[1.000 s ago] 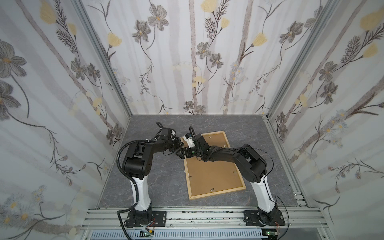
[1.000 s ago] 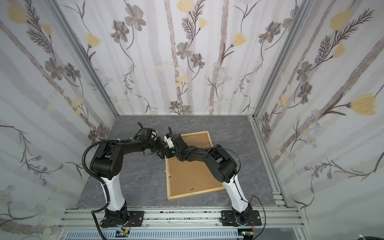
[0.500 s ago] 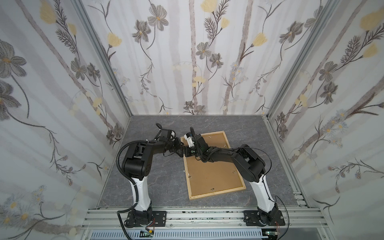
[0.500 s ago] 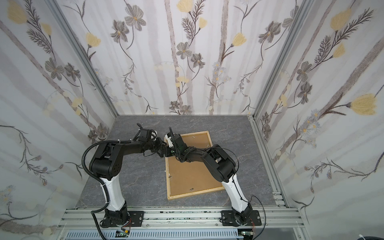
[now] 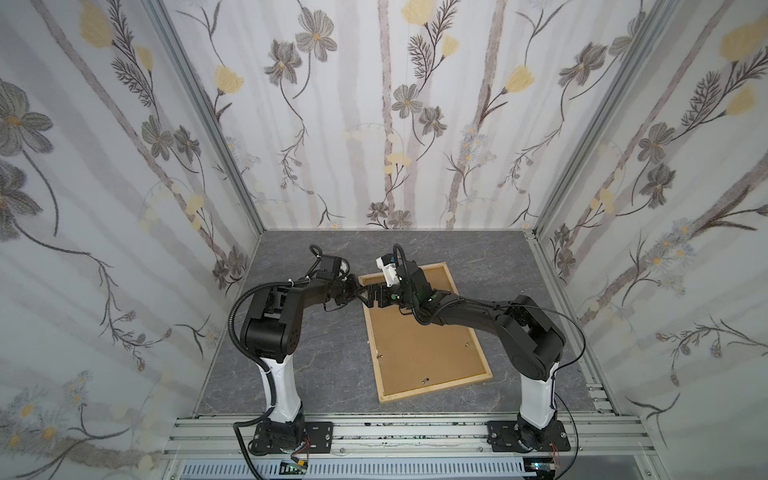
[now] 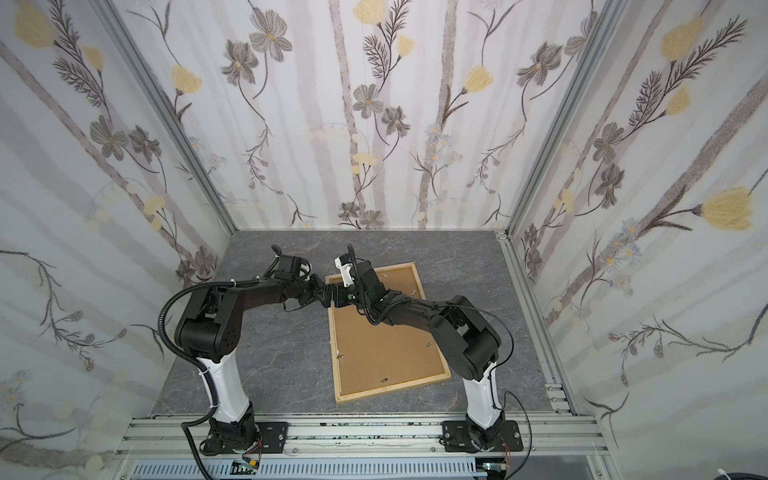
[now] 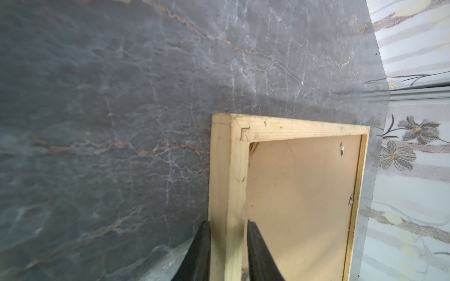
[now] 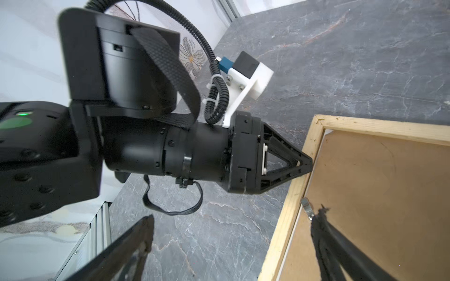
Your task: Put the photo into the frame
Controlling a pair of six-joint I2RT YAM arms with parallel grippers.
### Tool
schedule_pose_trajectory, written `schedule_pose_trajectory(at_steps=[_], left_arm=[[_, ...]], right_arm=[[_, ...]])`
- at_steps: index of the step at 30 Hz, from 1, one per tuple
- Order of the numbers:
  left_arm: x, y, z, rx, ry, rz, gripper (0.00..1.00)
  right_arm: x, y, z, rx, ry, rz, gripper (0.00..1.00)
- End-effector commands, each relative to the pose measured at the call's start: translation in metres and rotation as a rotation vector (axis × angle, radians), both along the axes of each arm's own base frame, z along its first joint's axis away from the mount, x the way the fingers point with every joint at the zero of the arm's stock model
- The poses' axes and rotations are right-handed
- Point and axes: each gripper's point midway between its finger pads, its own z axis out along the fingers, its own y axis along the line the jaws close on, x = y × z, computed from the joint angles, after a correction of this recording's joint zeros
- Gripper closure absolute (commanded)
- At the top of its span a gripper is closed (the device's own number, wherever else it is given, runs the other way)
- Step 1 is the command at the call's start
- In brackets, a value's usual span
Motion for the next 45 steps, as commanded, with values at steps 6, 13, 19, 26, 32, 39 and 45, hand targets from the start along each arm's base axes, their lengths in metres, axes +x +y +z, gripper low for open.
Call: schedule_pose_trajectory(at_steps=[6, 13, 19, 26, 32, 39, 45], left_arm=[[0.005, -0.001, 0.003, -0.019, 0.004, 0.012, 0.74], [0.019, 0.008, 0.003, 0.033, 0.003, 0.033, 0.76], [0.026, 0.008, -0.008, 0.051, 0.029, 0.032, 0.76], [0.023, 0.01, -0.015, 0.06, 0.043, 0.034, 0.77], [0.021, 0.01, -0.018, 0.059, 0.049, 0.034, 0.81], [0.019, 0.008, -0.02, 0.049, 0.052, 0.03, 0.81], [0.019, 0.008, -0.019, 0.051, 0.051, 0.031, 0.81]], right_arm=[[0.002, 0.018, -0.028, -0.042, 0.018, 0.13, 0.0], [0.008, 0.024, -0.055, -0.151, -0.006, 0.208, 0.0], [0.015, 0.022, -0.074, -0.245, -0.008, 0.223, 0.0], [0.014, 0.023, -0.085, -0.266, -0.006, 0.238, 0.0], [0.014, 0.027, -0.092, -0.275, -0.002, 0.257, 0.0], [0.013, 0.033, -0.098, -0.284, 0.003, 0.291, 0.0], [0.006, 0.037, -0.097, -0.285, 0.008, 0.318, 0.0]])
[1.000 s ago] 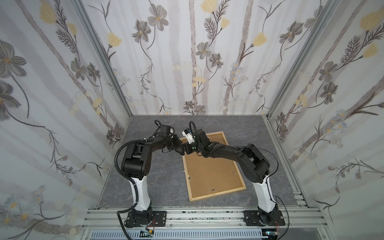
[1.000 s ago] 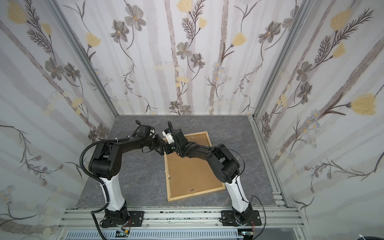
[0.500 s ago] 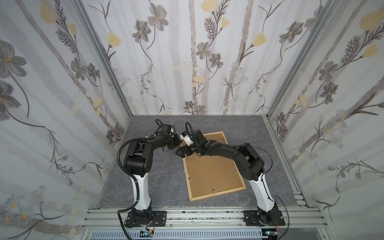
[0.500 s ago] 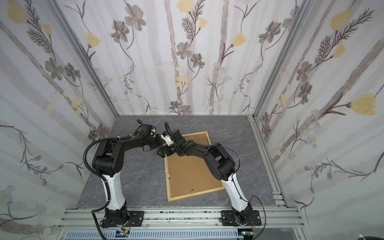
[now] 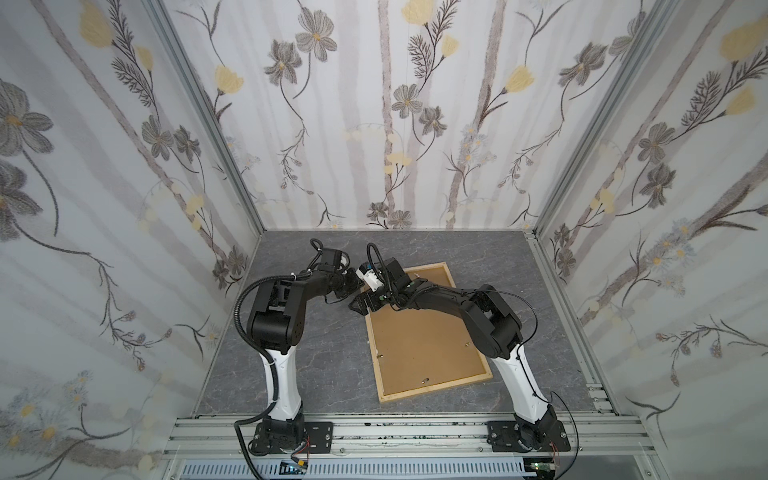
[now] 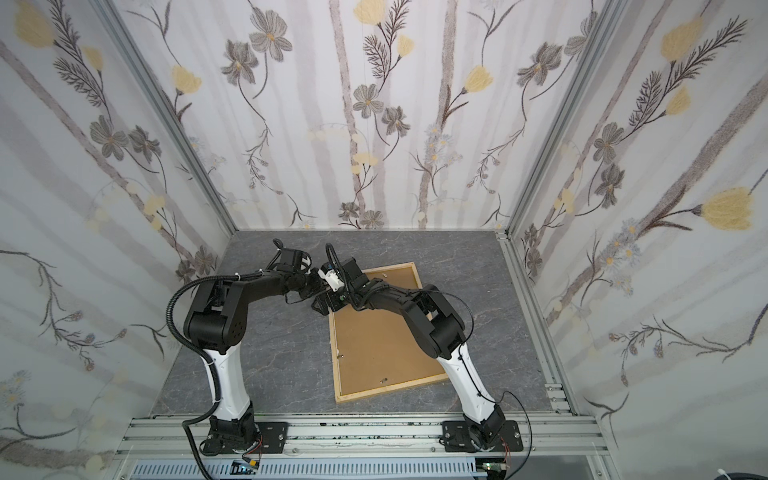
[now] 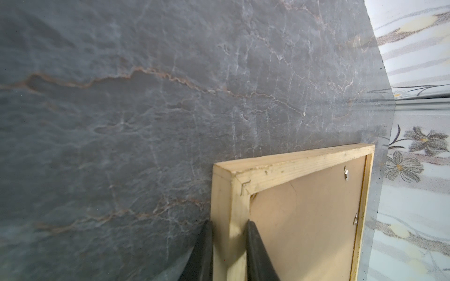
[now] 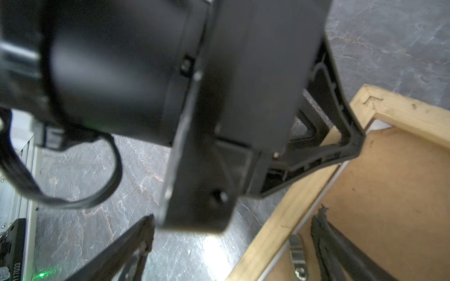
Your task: Put the photo into the frame
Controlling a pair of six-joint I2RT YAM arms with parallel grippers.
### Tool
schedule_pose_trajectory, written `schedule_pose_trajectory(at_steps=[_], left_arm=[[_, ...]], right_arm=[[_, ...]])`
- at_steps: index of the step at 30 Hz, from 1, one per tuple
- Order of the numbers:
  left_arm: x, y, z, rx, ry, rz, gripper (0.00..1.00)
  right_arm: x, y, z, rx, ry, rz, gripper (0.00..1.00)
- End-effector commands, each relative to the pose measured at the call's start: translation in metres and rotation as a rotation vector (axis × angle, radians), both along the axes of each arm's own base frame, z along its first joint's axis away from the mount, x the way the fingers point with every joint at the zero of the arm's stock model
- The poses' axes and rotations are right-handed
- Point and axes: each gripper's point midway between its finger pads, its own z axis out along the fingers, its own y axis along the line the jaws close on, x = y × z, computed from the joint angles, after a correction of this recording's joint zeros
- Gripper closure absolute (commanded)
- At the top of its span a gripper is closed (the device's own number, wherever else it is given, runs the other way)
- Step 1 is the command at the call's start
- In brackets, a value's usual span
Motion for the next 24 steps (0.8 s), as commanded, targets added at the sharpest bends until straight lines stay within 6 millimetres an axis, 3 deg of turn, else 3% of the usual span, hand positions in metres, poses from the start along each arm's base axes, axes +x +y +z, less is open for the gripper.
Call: schedule_pose_trajectory(at_steps=[1, 9, 24], left_arm=[[-0.007, 0.005, -0.011, 0.026, 0.045, 0.021, 0.81], [-0.006, 0.006, -0.011, 0.029, 0.043, 0.02, 0.82], [-0.005, 0.006, -0.008, 0.026, 0.039, 0.02, 0.82]], right_arm=[[-0.012, 0.001, -0.005, -0.023, 0.024, 0.038, 0.0], [-0.026, 0.002, -0.003, -0.026, 0.017, 0.053, 0.0], [-0.018, 0.002, 0.029, 0.029, -0.022, 0.029, 0.0]])
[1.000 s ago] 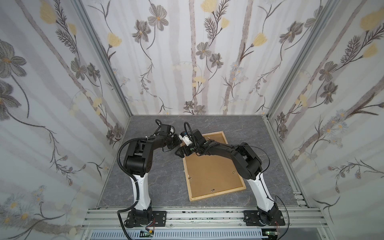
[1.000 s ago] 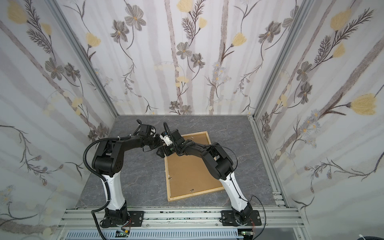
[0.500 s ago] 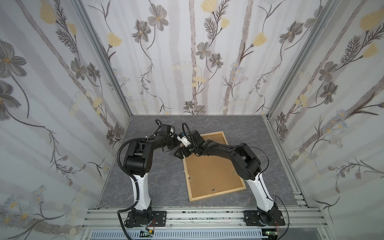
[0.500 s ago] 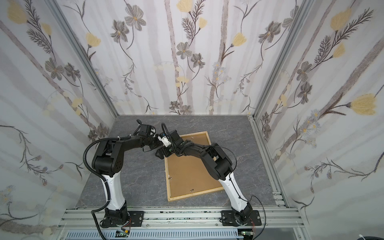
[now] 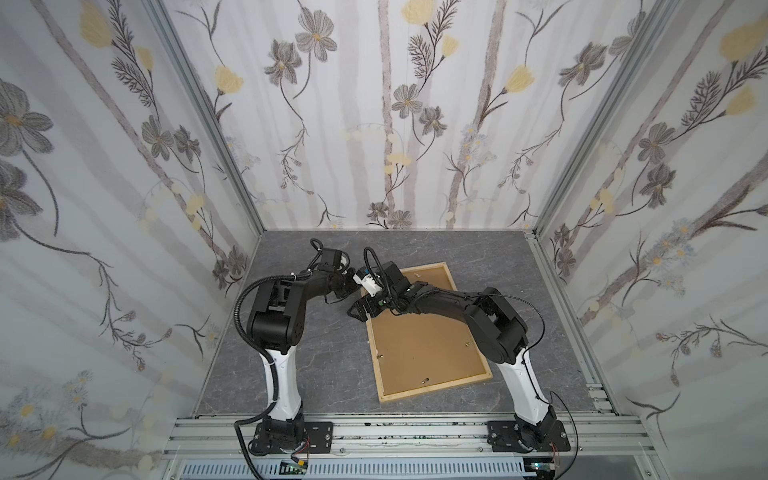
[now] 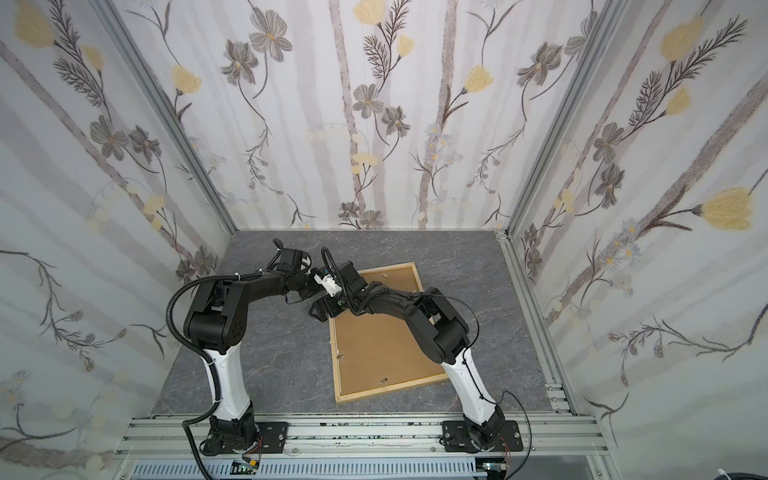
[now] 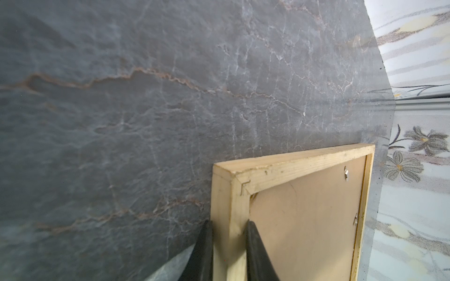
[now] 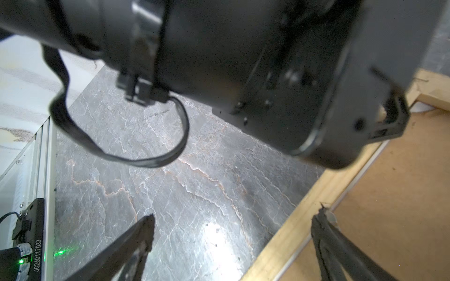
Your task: Put the photo into the frame
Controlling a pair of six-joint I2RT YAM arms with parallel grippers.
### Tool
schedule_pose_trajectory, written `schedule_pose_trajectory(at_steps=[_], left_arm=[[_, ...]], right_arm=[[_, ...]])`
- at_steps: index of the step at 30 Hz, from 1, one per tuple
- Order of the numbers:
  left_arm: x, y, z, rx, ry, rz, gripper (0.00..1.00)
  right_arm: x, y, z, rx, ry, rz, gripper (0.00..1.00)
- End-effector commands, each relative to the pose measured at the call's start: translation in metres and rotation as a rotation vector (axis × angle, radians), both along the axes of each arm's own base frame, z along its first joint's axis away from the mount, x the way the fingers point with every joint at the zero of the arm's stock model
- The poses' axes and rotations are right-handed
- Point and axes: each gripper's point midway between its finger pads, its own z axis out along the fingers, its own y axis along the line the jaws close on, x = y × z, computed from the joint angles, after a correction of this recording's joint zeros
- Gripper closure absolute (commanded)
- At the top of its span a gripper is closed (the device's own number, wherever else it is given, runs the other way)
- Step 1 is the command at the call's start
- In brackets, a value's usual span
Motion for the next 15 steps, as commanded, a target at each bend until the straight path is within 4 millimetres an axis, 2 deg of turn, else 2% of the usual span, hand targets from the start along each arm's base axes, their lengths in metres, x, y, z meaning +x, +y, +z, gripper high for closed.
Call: schedule_pose_trajectory(at_steps=[1, 8, 15], left_arm=[[-0.004, 0.005, -0.007, 0.024, 0.038, 0.021, 0.82], [-0.006, 0.005, -0.008, 0.023, 0.043, 0.02, 0.82], [-0.004, 0.004, -0.006, 0.016, 0.038, 0.02, 0.82]], right_arm=[[0.009, 0.002, 0.016, 0.034, -0.022, -0.016, 0.0], [0.032, -0.004, 0.007, 0.007, -0.015, -0.091, 0.0], [0.028, -0.004, -0.009, -0.018, 0.014, -0.068, 0.0]])
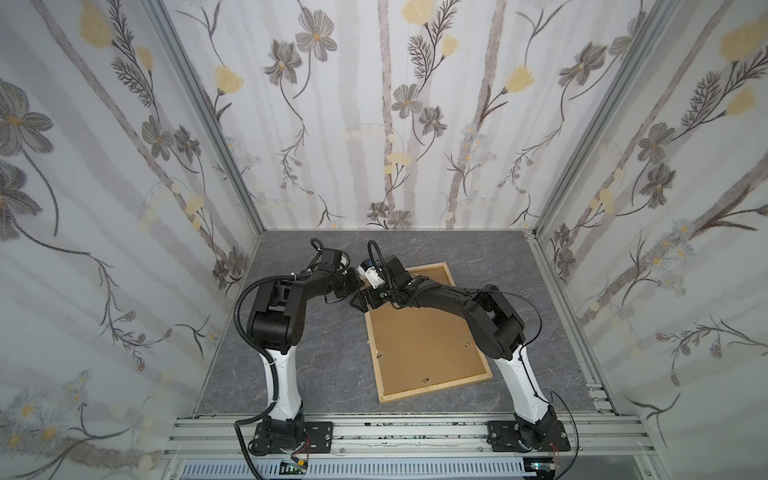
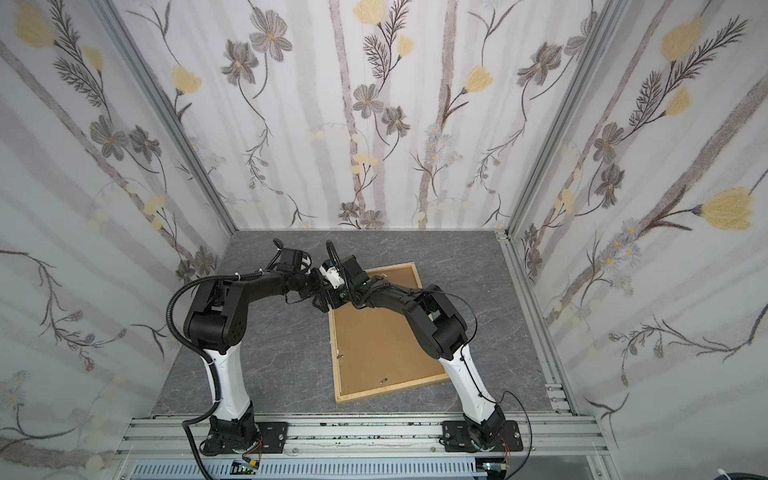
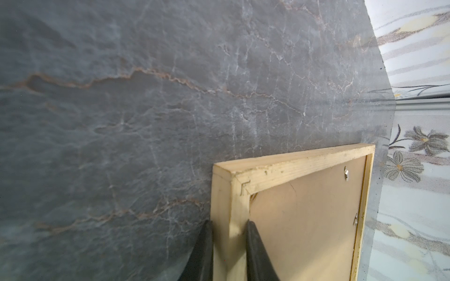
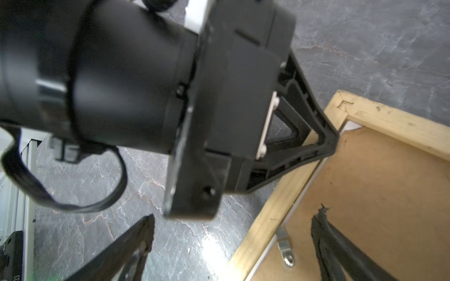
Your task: Put the photo into the frame
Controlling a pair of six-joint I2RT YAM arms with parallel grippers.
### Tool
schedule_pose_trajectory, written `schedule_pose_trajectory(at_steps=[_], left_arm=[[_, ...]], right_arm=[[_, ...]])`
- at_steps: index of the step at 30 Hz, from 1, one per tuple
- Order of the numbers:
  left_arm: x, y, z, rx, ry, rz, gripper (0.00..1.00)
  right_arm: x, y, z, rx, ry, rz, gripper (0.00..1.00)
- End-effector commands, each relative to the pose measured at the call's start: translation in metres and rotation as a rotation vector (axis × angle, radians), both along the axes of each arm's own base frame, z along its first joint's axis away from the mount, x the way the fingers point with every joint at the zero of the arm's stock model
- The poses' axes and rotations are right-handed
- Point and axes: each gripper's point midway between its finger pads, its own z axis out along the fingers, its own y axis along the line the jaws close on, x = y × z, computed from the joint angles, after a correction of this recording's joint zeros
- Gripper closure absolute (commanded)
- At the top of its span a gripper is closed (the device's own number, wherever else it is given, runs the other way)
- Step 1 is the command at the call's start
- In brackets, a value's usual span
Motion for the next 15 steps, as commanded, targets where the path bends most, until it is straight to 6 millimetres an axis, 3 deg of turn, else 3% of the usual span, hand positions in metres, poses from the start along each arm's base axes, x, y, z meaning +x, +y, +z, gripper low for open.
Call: schedule_pose_trajectory(at_steps=[1, 15], left_arm=[[-0.005, 0.003, -0.007, 0.015, 0.038, 0.019, 0.82], [-0.005, 0.005, -0.006, 0.017, 0.037, 0.02, 0.82]], right_arm=[[-0.004, 0.002, -0.005, -0.004, 0.014, 0.02, 0.0], [-0.019, 0.0, -0.009, -0.009, 0.023, 0.041, 0.0]])
